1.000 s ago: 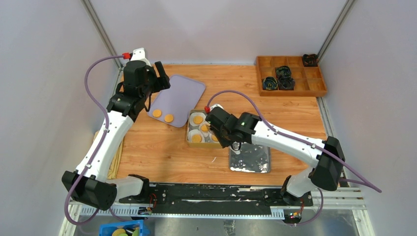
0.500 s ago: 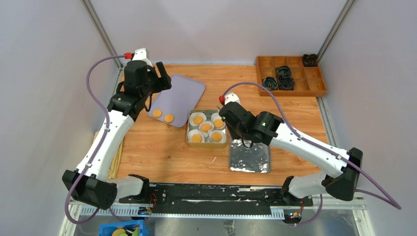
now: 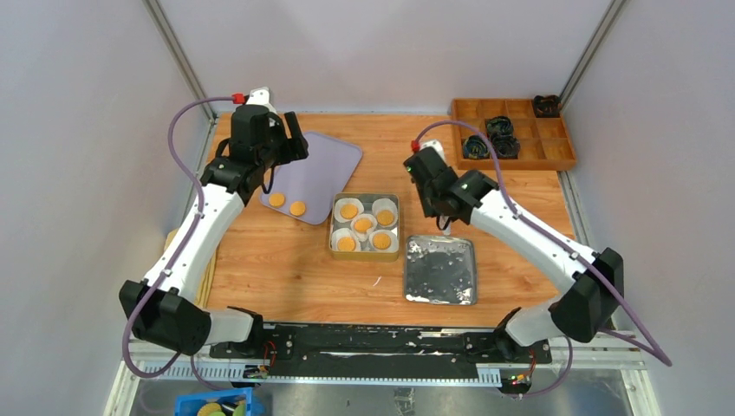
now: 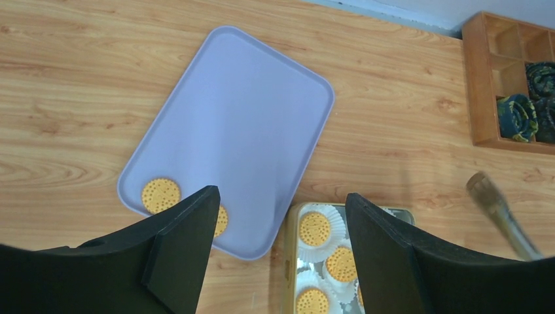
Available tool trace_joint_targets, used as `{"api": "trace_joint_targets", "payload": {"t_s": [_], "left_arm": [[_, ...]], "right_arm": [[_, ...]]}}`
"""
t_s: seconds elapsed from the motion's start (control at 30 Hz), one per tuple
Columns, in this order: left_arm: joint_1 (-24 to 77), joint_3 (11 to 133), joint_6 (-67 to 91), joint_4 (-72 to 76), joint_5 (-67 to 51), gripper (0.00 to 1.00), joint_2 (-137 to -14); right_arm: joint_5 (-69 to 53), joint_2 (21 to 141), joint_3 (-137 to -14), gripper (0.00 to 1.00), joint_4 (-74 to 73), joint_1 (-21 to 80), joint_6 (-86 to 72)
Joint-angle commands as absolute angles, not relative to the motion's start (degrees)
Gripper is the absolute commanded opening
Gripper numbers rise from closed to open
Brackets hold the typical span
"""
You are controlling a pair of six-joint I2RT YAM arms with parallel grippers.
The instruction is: Pack the cookies
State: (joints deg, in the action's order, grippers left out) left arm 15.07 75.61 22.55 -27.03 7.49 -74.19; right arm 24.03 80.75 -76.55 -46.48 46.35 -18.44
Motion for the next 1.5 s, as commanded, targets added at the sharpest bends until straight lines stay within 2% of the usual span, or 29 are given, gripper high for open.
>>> {"api": "trace_joint_targets", "payload": {"t_s": [0.0,0.13,0.47,0.8,0.87,0.93,1.03,1.17,1.27,1.33,1.47], "left_arm": [[14.68,75.81,22.79,-25.3,5.94,0.76,-75.76],[14.68,76.2,23.61,-24.9,4.85,0.75,-77.96],[14.71,76.49,22.85,-24.51,6.34,0.75,-80.78],[14.77,75.77,23.11,-22.87,4.97,0.75,-83.12],[14.77,75.54,22.84,-22.7,4.99,0.74,-83.22],[14.77,75.26,22.33,-22.51,5.49,0.74,-82.69],[14.83,73.29,21.34,-20.35,5.37,0.74,-80.62],[15.54,70.09,20.02,-16.54,5.53,0.74,-77.03],[16.2,67.74,19.78,-13.5,5.76,0.74,-74.66],[16.67,66.44,19.63,-11.98,5.71,0.75,-73.39],[17.42,65.94,19.08,-11.22,5.29,0.75,-72.11]], "right_arm": [[23.02,83.17,-78.09,0.0,-39.89,36.25,-14.94],[17.99,94.13,-83.69,0.0,-37.51,30.34,-12.16],[14.89,114.71,-98.88,0.0,-34.49,25.76,-9.61],[11.2,122.11,-96.63,0.0,-32.08,21.92,-10.6],[10.9,123.18,-96.98,0.04,-32.08,21.73,-10.7],[9.78,124.57,-97.81,0.13,-32.06,21.48,-10.56],[8.36,125.98,-99.29,0.18,-33.03,20.99,-10.85],[7.87,124.11,-99.08,0.4,-32.69,20.99,-11.73],[7.6,122.42,-99.93,0.44,-32.48,21.0,-11.72],[7.2,120.79,-100.0,0.52,-32.25,21.01,-11.67],[8.57,115.58,-97.98,0.53,-32.02,21.0,-11.96]]}}
